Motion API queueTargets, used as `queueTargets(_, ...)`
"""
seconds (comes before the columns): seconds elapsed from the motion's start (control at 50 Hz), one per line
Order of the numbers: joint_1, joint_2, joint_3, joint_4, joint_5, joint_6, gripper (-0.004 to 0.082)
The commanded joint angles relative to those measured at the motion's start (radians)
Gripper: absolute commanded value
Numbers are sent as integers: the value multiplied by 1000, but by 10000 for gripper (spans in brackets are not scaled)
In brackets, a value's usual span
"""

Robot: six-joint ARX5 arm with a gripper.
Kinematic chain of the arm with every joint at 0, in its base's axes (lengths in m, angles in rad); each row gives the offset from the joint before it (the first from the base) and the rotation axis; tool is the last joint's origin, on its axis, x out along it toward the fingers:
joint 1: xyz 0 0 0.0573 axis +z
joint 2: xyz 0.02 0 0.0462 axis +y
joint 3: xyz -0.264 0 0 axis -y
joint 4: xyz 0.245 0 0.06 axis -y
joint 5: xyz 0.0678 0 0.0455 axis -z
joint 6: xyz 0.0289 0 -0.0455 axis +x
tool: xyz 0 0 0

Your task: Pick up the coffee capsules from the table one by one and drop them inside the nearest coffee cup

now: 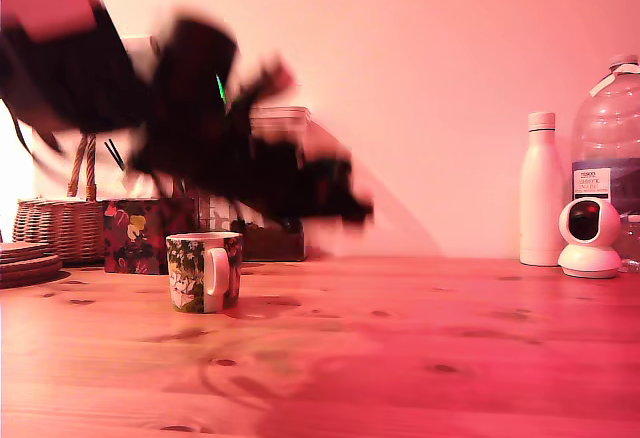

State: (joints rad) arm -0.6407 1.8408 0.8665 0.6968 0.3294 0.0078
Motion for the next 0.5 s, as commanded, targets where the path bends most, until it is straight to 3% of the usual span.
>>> queueTargets(0.0, -3, -22, -47, 6, -23, -5, 157)
queueTargets(0.22, 22, -108, -111, -1, -55, -9, 157)
queueTargets(0.38, 50, -172, -163, -2, -106, -14, 157)
queueTargets(0.48, 75, -204, -185, -3, -106, -26, 157)
